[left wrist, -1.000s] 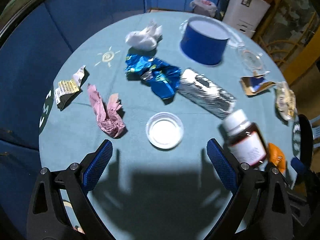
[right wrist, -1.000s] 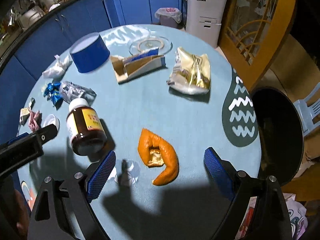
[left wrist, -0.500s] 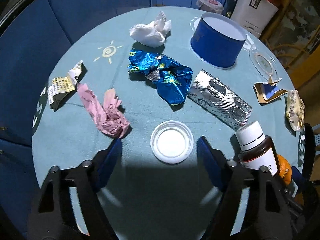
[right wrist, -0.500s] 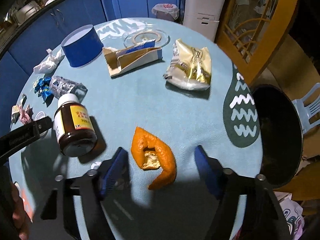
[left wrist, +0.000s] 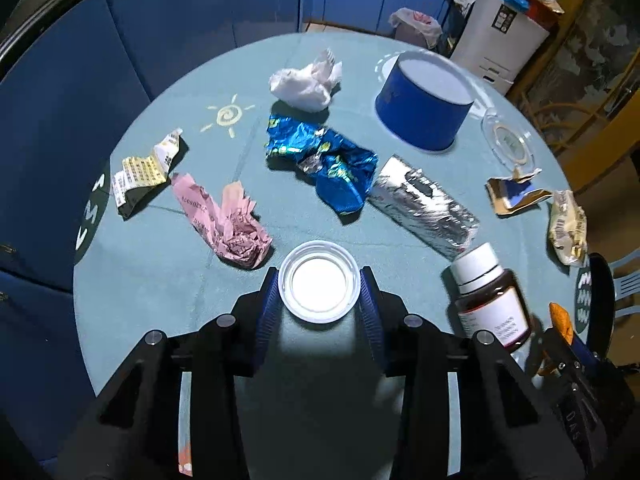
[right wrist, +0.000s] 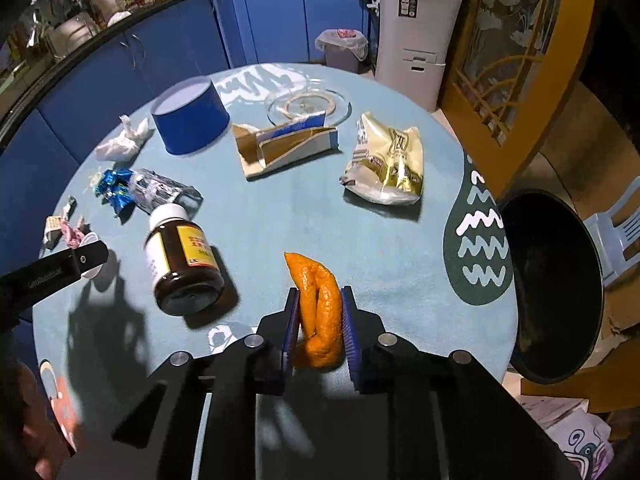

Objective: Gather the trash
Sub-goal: 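Carry both items over the black bin and open both tools to drop them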

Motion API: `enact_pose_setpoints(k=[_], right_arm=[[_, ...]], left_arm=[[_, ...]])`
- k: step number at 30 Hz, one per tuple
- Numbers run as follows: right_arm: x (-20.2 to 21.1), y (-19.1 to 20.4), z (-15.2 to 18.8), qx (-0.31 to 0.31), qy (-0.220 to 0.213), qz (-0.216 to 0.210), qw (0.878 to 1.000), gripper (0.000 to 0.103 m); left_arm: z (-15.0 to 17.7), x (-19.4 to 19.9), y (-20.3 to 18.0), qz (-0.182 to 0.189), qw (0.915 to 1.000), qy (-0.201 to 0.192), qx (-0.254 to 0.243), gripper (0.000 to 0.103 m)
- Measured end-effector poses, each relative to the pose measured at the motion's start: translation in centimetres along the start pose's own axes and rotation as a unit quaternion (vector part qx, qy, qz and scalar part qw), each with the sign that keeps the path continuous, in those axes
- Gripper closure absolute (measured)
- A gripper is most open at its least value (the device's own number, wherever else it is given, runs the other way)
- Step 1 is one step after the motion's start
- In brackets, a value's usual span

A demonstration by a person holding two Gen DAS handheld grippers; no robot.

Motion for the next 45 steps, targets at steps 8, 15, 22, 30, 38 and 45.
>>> enact_pose_setpoints(k=[8,15,22,30,38,45], right_arm=[[1.9,-0.6,-0.3,-0.007,-0.023,-0.012,1.0,0.083],[3.1,-1.3,-0.8,-0.013,-0.033,-0.015,0.999,0.083],[3.9,-2.5,-1.5,-0.028,-0.047,-0.018,0.998,0.083],[4.4,-5.5,-2.2,-0.052,-0.058,-0.016,0.997,0.083],[4.8,-9.7,-2.7,-0.085,-0.076,-0.002,0.993,0.083],[4.8,-15.0,-3.1,-0.129,-0.082,0.022,0.988,0.083]], left_arm=[[-0.4,2.3,-1.1,-0.015,0.9991,-0.035,-0.017,0.062],[-0.9,3.5,-2.9,-0.016,0.9978,-0.056,-0.032,0.062],[-1.4,3.8,-5.3,-0.017,0.9966,-0.064,-0.05,0.062],[-1.4,4.2,-9.2,-0.013,0.9942,-0.07,-0.081,0.062],[-1.5,4.3,-15.7,-0.004,0.9879,-0.081,-0.132,0.062],[-1.4,4.2,-21.8,0.016,0.9798,-0.089,-0.179,0.062]])
Point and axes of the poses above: each gripper's, at about its wrist camera, not at the fingertips, and x roughly against the way its jaws point, y to its left, z to its underside, the point moved 10 cm from there along -x, roughly the way its jaws point, and after that the axes turned 1 degree about x, right-handed, at the moved point
